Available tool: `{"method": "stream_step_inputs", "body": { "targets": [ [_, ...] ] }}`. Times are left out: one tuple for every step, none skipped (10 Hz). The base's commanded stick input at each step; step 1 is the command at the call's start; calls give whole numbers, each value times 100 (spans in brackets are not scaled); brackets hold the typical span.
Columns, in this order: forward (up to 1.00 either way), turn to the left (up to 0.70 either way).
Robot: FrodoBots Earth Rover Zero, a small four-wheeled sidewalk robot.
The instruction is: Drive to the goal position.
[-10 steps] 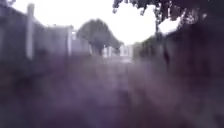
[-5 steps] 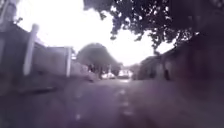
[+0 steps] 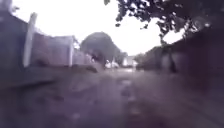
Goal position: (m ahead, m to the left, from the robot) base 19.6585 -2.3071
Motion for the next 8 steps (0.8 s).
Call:
{"method": "stream_step_inputs", "body": {
  "targets": [
    [70, -35],
    [70, -35],
    [70, -35],
    [70, -35],
    [70, -35],
    [70, -29],
    [70, 0],
    [70, 0]
  ]
}}
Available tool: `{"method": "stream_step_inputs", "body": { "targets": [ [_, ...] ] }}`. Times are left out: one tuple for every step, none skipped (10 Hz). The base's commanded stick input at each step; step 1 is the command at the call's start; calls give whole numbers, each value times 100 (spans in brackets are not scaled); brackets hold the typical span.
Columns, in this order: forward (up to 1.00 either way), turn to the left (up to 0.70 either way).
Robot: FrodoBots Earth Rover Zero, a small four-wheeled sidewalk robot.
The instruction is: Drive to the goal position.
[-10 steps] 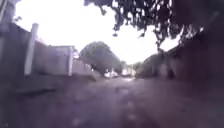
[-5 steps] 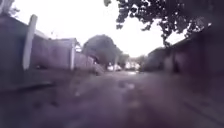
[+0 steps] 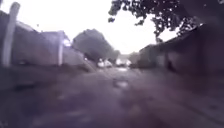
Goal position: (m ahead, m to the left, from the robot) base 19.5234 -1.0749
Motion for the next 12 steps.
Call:
{"method": "stream_step_inputs", "body": {
  "targets": [
    [70, 0],
    [70, 0],
    [70, 0],
    [70, 0],
    [70, 0],
    [70, 0],
    [70, 0],
    [70, 0],
    [70, 0],
    [70, 0],
    [70, 0],
    [70, 0]
  ]
}}
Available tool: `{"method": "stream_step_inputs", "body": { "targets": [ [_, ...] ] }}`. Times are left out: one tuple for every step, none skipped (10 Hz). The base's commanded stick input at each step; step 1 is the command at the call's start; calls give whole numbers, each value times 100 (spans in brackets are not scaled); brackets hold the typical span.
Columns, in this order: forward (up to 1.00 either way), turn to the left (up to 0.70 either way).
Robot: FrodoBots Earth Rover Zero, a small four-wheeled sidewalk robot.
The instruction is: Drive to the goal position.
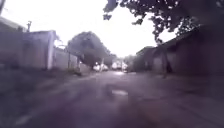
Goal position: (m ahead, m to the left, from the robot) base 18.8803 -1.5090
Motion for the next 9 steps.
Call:
{"method": "stream_step_inputs", "body": {
  "targets": [
    [70, 0],
    [70, 0],
    [70, 0],
    [70, 0],
    [70, 0],
    [70, 0],
    [70, 0],
    [70, 0],
    [70, 0]
  ]
}}
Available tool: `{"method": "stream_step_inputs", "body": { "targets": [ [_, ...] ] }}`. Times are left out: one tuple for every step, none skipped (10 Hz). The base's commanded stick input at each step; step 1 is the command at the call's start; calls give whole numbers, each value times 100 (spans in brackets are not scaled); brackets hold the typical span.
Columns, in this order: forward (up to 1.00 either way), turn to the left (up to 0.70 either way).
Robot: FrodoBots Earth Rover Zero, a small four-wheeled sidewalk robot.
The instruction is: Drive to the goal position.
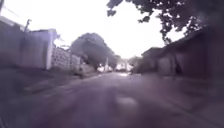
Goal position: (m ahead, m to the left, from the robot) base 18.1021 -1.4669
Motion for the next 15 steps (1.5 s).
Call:
{"method": "stream_step_inputs", "body": {
  "targets": [
    [70, 0],
    [70, 0],
    [70, 0],
    [70, 0],
    [70, 0],
    [70, 0],
    [70, -2],
    [70, -14],
    [70, -33],
    [70, -35],
    [70, -8],
    [70, 0],
    [70, 0],
    [70, 0],
    [70, 0]
  ]
}}
